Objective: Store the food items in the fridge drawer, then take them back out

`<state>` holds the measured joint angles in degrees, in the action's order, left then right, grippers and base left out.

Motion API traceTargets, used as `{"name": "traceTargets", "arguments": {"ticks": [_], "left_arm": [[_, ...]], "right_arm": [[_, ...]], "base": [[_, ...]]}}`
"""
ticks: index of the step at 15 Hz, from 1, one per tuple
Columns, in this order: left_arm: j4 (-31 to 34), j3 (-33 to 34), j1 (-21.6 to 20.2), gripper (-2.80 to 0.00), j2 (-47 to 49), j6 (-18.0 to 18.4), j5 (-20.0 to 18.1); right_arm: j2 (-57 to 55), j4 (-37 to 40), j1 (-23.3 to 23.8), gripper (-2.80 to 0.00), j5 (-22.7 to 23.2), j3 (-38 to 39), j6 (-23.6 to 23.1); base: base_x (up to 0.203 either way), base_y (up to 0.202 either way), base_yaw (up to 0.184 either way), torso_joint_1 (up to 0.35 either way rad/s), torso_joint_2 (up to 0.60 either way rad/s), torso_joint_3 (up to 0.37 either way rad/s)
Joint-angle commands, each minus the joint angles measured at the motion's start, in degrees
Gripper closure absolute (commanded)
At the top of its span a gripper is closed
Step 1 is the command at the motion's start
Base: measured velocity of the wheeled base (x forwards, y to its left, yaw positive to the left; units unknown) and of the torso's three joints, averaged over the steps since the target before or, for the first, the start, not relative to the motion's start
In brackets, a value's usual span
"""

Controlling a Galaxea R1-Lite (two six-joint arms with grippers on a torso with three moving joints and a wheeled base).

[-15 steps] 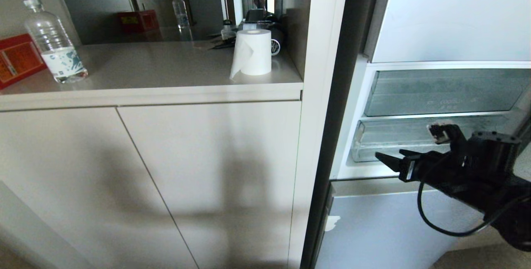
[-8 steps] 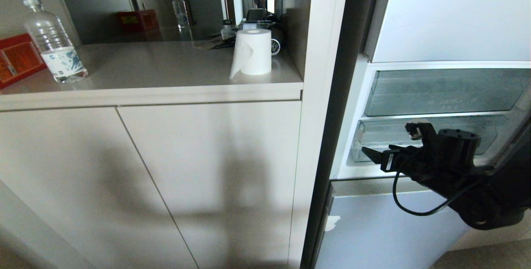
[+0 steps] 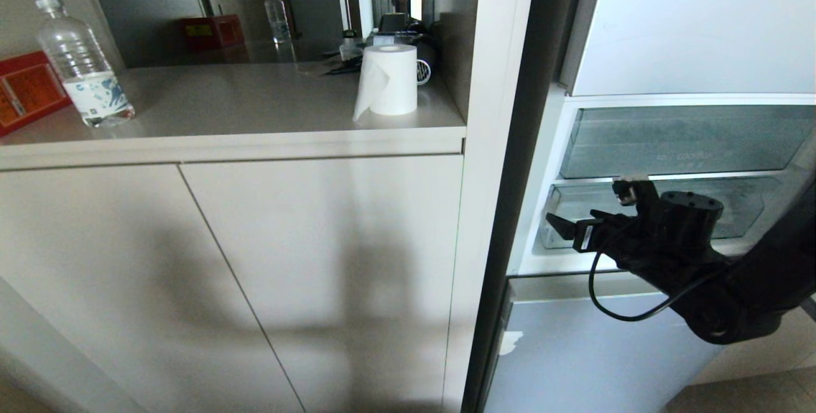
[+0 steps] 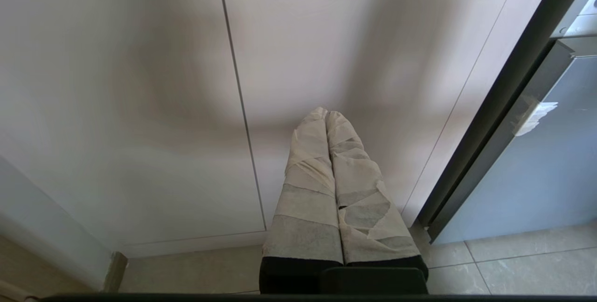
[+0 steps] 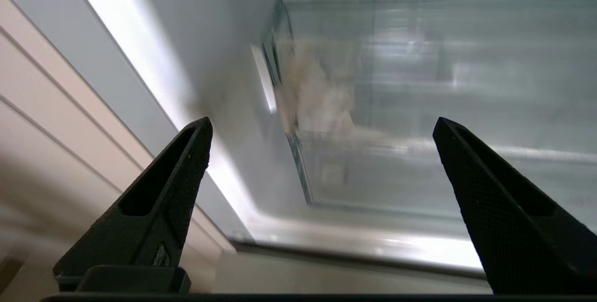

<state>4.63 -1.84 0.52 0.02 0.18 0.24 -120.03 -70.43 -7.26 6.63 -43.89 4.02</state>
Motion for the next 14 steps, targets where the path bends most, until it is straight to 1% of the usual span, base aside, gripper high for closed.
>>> {"name": "traceTargets", "arguments": {"ticks": [1,4,11,12,13,14], "left_arm": [[0.0,0.0,0.0,0.0,0.0,0.0,0.0],[0.0,0.0,0.0,0.0,0.0,0.0,0.0],[0.0,0.0,0.0,0.0,0.0,0.0,0.0],[0.0,0.0,0.0,0.0,0.0,0.0,0.0],[0.0,0.0,0.0,0.0,0.0,0.0,0.0],[0.0,0.0,0.0,0.0,0.0,0.0,0.0]], "right_arm": [[-0.4,-0.4,-0.8,-2.8,-0.9,-1.6,0.0],[-1.7,-0.5,-1.8,-2.8,-3.5,-2.8,-0.1],[-2.6,-0.5,-2.4,-2.8,-4.2,-3.5,-0.2],[-2.7,-0.5,-2.6,-2.75,-4.2,-3.6,-0.2],[-2.7,-0.5,-3.2,0.0,-4.1,-3.7,-0.2],[-2.7,-0.5,-4.0,0.0,-4.2,-3.7,-0.2]], "base": [[0.0,0.0,0.0,0.0,0.0,0.0],[0.0,0.0,0.0,0.0,0.0,0.0],[0.0,0.0,0.0,0.0,0.0,0.0],[0.0,0.0,0.0,0.0,0.0,0.0],[0.0,0.0,0.0,0.0,0.0,0.0],[0.0,0.0,0.0,0.0,0.0,0.0]]}}
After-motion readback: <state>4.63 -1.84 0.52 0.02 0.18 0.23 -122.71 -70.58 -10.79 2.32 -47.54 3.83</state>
